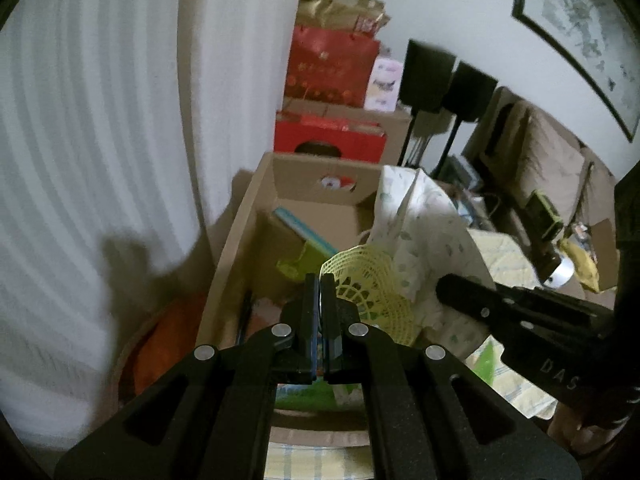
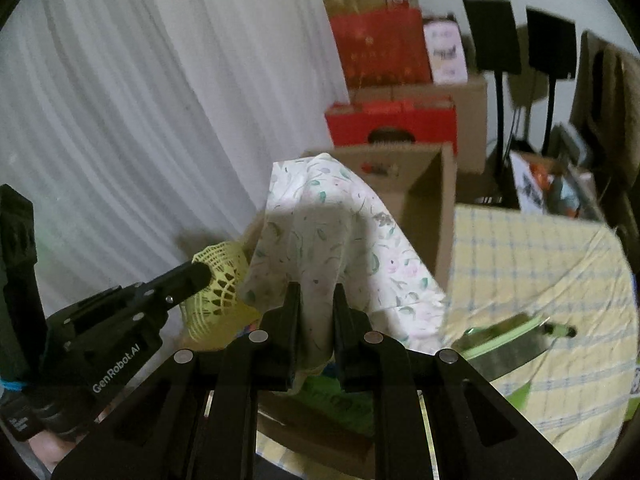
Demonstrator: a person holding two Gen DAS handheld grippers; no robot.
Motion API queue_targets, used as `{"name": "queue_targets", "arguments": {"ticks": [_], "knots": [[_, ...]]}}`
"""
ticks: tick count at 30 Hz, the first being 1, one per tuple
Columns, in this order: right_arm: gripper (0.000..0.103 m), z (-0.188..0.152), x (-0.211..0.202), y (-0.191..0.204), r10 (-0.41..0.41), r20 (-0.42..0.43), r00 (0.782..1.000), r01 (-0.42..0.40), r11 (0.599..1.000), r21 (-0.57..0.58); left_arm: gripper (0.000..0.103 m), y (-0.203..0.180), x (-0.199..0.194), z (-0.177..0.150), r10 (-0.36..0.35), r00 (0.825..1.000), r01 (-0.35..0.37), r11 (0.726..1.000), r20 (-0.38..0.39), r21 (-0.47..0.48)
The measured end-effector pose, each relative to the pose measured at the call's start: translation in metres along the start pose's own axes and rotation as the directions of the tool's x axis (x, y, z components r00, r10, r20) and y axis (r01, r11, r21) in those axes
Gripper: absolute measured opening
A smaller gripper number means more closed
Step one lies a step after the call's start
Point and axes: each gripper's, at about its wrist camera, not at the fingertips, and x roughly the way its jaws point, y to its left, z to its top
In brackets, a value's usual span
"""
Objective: Organize objects
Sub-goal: 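Lower the cloth into the box and open the right tool while the left tool carries the shuttlecock over, then release the shuttlecock into the cardboard box with the left tool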
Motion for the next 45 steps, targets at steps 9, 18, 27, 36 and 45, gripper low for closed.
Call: {"name": "queue_targets", "arguments": {"ticks": [9,18,27,36,45], "knots": [[0.021,-0.016,0.048,0.002,-0.031,-0.096,0.995,0.028,0.999,-0.035,0.013,0.022,0.039,-0.021,0.005,0.996,-0.011,0.998,-0.095,-0.061],[0.034,-0.019,0.049,0.0,-0.051,-0.082,0.995,0.048,0.998,-0.045,0.049,0.035,0.035,-0.026,-0.004,0.996,-0.006,0.993,-0.087,-0.115],[0.051,-0.014,0.013,-0.002,-0.139,0.004,0.99,0.139,0.986,-0.087,0.067,0.023,0.014,-0.017,0.018,0.999,-0.02,0.997,-0.031,-0.077],[0.073,-0.017,-0.02,-0.016,-0.205,0.064,0.977,0.21,0.974,-0.086,0.073,0.001,0.002,-0.018,0.017,1.0,-0.017,0.999,-0.015,-0.03],[0.095,-0.023,-0.052,-0.034,-0.277,0.115,0.954,0.286,0.956,-0.07,0.095,-0.021,-0.009,-0.02,0.025,0.999,-0.026,1.0,0.022,0.008]]}}
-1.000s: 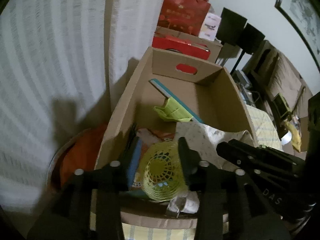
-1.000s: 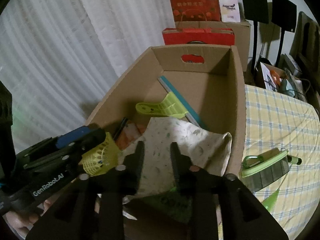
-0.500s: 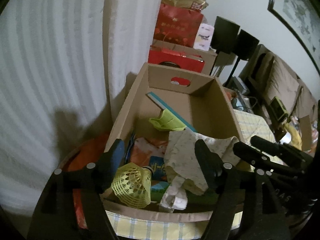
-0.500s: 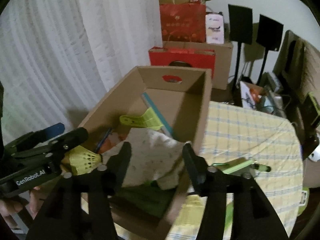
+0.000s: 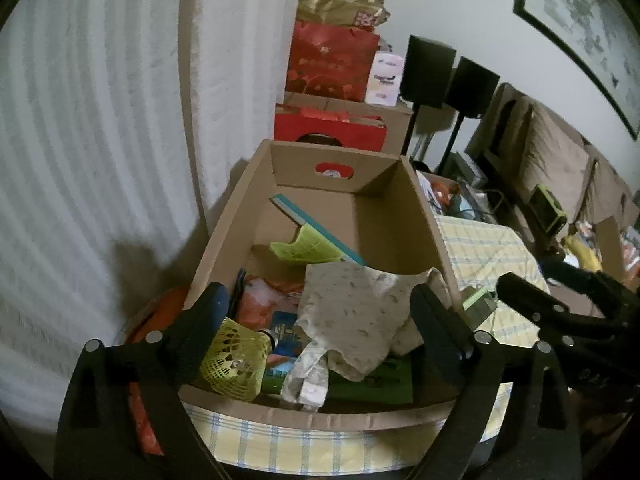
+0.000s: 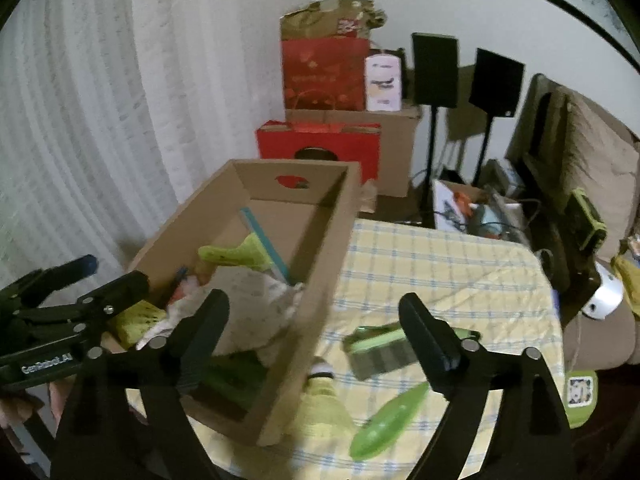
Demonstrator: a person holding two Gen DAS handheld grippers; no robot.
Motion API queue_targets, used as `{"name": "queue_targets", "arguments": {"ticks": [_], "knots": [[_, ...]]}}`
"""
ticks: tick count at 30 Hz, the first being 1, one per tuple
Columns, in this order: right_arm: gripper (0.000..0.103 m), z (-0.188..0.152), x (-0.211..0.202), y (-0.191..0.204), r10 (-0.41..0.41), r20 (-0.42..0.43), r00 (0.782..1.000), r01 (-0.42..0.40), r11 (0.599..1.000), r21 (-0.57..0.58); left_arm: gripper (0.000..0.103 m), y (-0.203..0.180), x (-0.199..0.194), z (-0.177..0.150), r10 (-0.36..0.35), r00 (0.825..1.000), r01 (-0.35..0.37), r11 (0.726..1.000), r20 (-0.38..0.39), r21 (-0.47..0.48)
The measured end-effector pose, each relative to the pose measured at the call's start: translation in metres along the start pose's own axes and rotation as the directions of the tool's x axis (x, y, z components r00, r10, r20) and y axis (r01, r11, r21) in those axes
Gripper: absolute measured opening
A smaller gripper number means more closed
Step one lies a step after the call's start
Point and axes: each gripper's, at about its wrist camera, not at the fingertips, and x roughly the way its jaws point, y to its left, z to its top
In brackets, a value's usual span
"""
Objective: Organize objects
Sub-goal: 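Release the shuttlecock into the cardboard box with the left tool, then move the right tool to the second shuttlecock on the table and grasp it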
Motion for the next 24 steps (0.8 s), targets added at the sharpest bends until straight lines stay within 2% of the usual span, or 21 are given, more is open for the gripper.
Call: {"name": "queue_targets", "arguments": {"ticks": [2,8,13,20,24], "knots": [[0.103,-0.003,-0.004,-0.007,-0.02,-0.001,1.0,0.02,1.0,-0.001,0.097,-0.006,-0.003,-0.001,-0.001,1.0,0.001,1.0,0.007,0.017],[0.102,-0.009,-0.016,-0.024,-0.05,0.014,0.999,0.05,0.999,0.013,0.097,-0.025,-0.007,-0.005,-0.009,1.0,0.008,0.999,0.009,0.049],[0.102,-0.016,-0.027,-0.038,-0.066,0.017,0.998,0.065,0.998,0.023,0.103,-0.043,-0.012,-0.01,-0.038,0.999,0.037,0.996,0.003,0.086],[0.102,-0.033,-0.038,-0.06,-0.095,0.005,0.995,0.095,0.995,0.033,0.103,-0.06,-0.015,-0.02,-0.077,0.997,0.079,0.992,-0.02,0.102],[0.102,-0.048,-0.036,-0.07,-0.062,-0.007,0.998,0.062,0.997,0.037,0.103,-0.064,-0.013,-0.028,-0.088,0.996,0.09,0.992,-0.035,0.091]]}}
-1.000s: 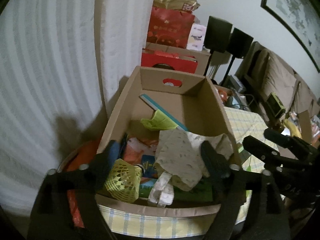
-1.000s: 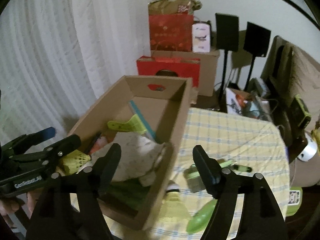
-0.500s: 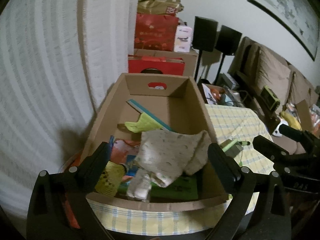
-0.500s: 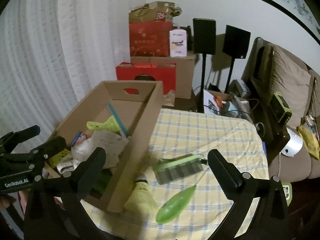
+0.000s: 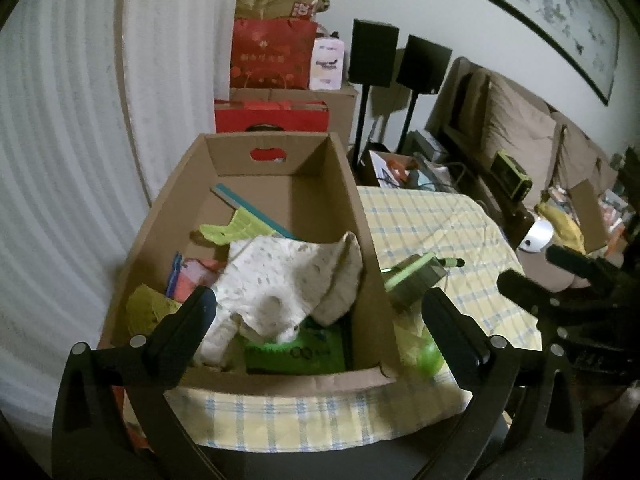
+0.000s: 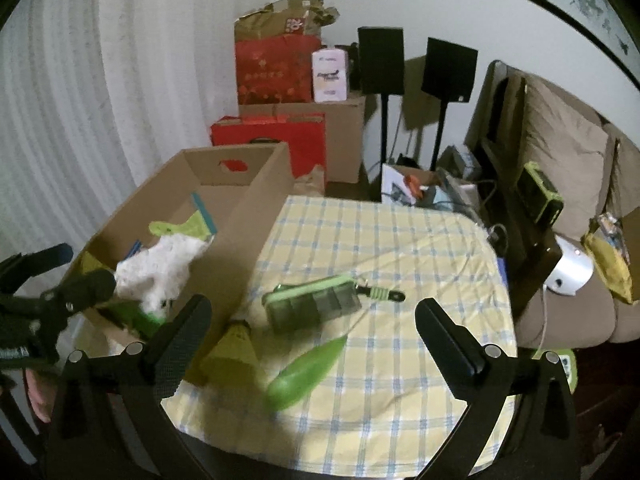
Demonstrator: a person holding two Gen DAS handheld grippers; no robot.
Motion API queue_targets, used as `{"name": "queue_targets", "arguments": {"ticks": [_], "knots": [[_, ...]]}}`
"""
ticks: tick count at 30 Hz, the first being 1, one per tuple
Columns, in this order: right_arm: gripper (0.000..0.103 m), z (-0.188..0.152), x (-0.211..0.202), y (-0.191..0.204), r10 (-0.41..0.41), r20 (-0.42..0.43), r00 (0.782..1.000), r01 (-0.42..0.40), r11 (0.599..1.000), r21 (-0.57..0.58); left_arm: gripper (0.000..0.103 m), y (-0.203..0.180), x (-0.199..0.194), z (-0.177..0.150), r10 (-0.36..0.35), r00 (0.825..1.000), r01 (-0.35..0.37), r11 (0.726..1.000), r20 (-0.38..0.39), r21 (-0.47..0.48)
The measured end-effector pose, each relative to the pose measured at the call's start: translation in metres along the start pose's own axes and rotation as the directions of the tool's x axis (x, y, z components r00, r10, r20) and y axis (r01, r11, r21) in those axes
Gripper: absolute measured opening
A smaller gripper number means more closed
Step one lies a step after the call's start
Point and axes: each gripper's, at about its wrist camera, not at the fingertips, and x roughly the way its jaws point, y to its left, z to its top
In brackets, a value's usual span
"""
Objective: Organize objects
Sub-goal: 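Move the right tool to the second shuttlecock on the table and grasp it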
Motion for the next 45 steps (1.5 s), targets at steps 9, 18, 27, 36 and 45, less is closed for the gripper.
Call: {"name": "queue_targets", "arguments": {"ticks": [9,18,27,36,45], "knots": [[0.086,-0.03,0.024,-0.013,0.116,-0.078,0.99,-0.11,0.991,0.077,0.103,0.005,0.0,-0.015,-0.005,1.0,0.004,0.999,-0.014,-0.042],[0.067,-0.043,0.05,0.002,0.222,-0.139,0.965,-0.214,0.975,0.066,0.103,0.013,0.007,-0.022,-0.02,0.999,0.017,0.997,-0.041,-0.08],[0.053,-0.055,0.071,0.023,0.226,-0.187,0.956,-0.235,0.972,-0.026,0.103,0.014,0.011,-0.025,-0.041,0.998,0.036,0.996,-0.05,-0.087],[0.033,-0.062,0.1,0.039,0.224,-0.238,0.945,-0.252,0.963,-0.094,0.103,0.019,0.018,-0.028,-0.05,0.996,0.042,0.994,-0.072,-0.104],[0.014,-0.058,0.118,0.038,0.254,-0.261,0.931,-0.276,0.96,-0.053,0.103,0.022,0.024,-0.029,-0.053,0.995,0.044,0.993,-0.084,-0.113]]}}
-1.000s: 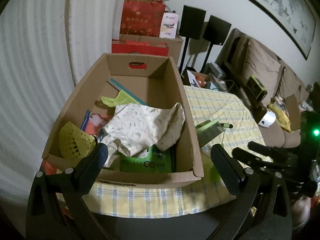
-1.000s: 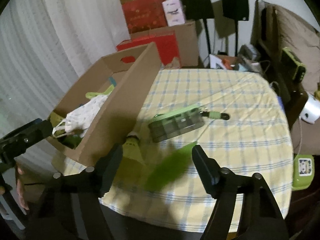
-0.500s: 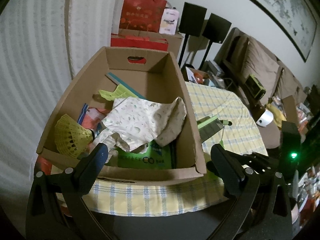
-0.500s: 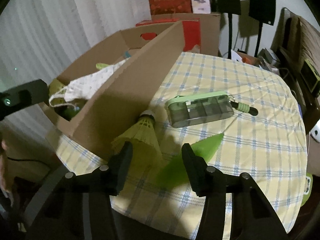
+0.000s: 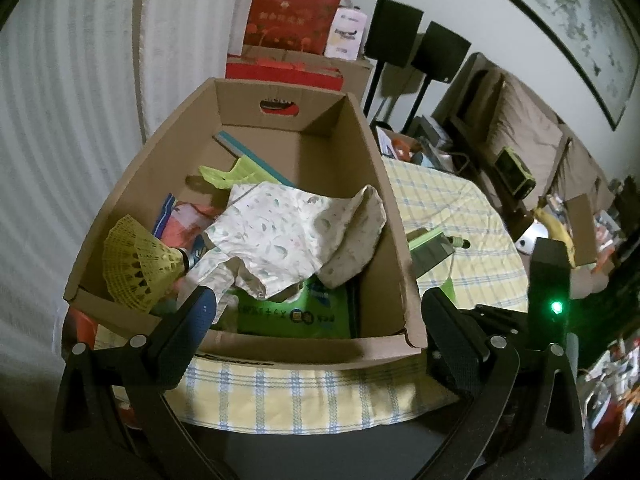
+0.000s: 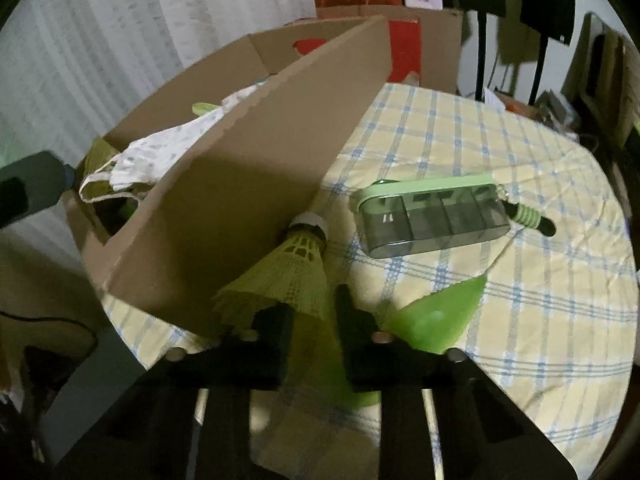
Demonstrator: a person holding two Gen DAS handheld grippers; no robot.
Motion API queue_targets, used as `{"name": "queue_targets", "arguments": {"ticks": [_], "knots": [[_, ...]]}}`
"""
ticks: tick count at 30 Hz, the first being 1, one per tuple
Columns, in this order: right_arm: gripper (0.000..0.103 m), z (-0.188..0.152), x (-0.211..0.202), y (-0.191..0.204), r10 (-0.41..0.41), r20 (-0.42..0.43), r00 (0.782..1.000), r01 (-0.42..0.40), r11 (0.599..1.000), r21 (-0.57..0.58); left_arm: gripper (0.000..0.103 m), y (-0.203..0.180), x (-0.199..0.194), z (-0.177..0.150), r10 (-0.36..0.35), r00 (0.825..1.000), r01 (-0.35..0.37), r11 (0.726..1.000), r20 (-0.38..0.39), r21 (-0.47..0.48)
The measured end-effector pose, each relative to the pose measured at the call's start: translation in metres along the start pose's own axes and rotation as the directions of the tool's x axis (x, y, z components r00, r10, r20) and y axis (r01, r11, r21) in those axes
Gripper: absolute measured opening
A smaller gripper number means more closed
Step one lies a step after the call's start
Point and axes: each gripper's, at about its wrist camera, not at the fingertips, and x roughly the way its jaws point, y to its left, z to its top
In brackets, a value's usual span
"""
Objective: Organize objects
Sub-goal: 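Move the right tool to the second shuttlecock on the table and grasp it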
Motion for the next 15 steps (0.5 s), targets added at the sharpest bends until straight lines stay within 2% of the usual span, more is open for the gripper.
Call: {"name": "queue_targets", "arguments": {"ticks": [6,15], "knots": [[0.004,0.002,-0.009,-0.003,0.005,0.051,0.999,-0.007,0.999,0.034,0.103,-0.003,0.002,0.0,-0.003,1.0,0.003,1.0,-0.005,0.006],[0.002,0.001,-0.049,-0.033,-0.037,0.155,0.987,0.016,0.991,0.13,0.103,-0.01,-0.001,0.003,-0.015,1.0,0.015,1.0,0.002,0.014]]}}
